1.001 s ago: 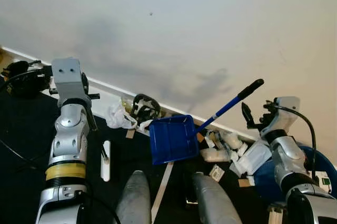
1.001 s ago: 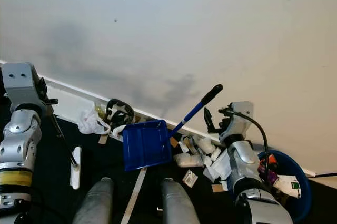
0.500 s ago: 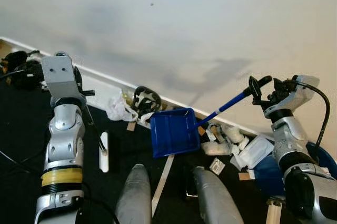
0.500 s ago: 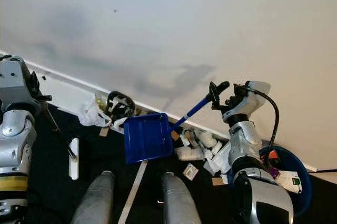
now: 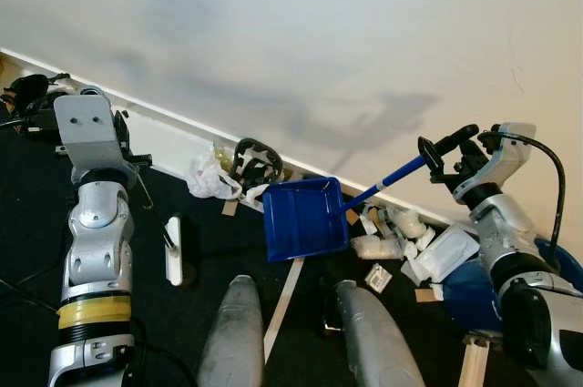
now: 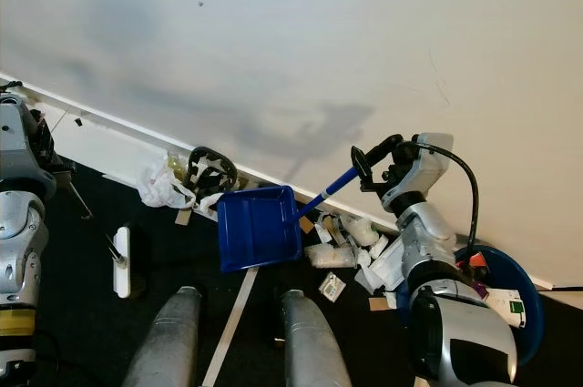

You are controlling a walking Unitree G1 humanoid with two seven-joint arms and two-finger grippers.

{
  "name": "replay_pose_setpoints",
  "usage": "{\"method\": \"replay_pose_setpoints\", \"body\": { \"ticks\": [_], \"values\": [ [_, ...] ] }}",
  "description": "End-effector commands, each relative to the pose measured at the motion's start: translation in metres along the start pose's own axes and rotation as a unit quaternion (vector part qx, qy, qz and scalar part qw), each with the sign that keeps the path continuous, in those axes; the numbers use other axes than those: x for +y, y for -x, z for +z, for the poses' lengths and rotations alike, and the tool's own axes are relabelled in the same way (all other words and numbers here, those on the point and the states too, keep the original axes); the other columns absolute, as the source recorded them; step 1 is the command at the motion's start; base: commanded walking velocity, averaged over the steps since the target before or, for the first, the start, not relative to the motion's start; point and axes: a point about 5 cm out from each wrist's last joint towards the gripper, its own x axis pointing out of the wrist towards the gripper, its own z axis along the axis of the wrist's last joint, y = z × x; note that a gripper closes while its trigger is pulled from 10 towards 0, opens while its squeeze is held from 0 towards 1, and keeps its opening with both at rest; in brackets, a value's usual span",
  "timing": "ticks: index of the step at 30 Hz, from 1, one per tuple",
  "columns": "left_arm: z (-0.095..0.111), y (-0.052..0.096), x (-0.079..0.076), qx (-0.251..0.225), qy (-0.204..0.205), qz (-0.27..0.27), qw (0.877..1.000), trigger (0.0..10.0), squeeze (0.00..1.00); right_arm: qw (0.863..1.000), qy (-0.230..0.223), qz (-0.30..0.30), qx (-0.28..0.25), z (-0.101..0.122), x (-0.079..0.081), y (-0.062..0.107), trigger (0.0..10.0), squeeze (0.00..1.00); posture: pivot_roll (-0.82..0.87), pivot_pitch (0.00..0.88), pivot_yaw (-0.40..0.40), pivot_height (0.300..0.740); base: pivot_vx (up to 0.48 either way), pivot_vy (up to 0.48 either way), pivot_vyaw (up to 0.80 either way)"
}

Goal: Sweep floor

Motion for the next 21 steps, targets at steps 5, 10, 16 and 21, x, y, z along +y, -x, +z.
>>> {"method": "replay_pose_setpoints", "body": {
  "ticks": [5, 10, 16, 21],
  "values": [
    [0.004, 0.002, 0.013, -0.015, -0.031, 0.010, 0.999, 10.0, 0.00, 0.999, 0.030, 0.016, -0.002, -0.003, -0.004, 0.008, 10.0, 0.00, 0.28, 0.295, -0.057, 0.740, 0.000, 0.000, 0.00],
    [0.006, 0.002, 0.012, -0.022, -0.032, 0.006, 0.999, 10.0, 0.00, 0.999, -0.019, 0.019, -0.032, 0.001, -0.003, 0.006, 10.0, 0.00, 0.28, 0.299, -0.053, 0.740, 0.000, 0.000, 0.00],
    [0.007, 0.003, 0.014, -0.025, -0.034, 0.005, 0.999, 10.0, 0.00, 0.998, -0.027, 0.030, -0.044, 0.003, 0.002, 0.004, 10.0, 0.00, 0.29, 0.299, -0.051, 0.740, 0.000, 0.000, 0.00],
    [0.007, 0.004, 0.016, -0.026, -0.037, 0.005, 0.999, 10.0, 0.00, 0.998, -0.025, 0.030, -0.047, 0.003, 0.005, 0.001, 10.0, 0.00, 0.30, 0.301, -0.047, 0.740, 0.000, 0.000, 0.00]
  ]
}}
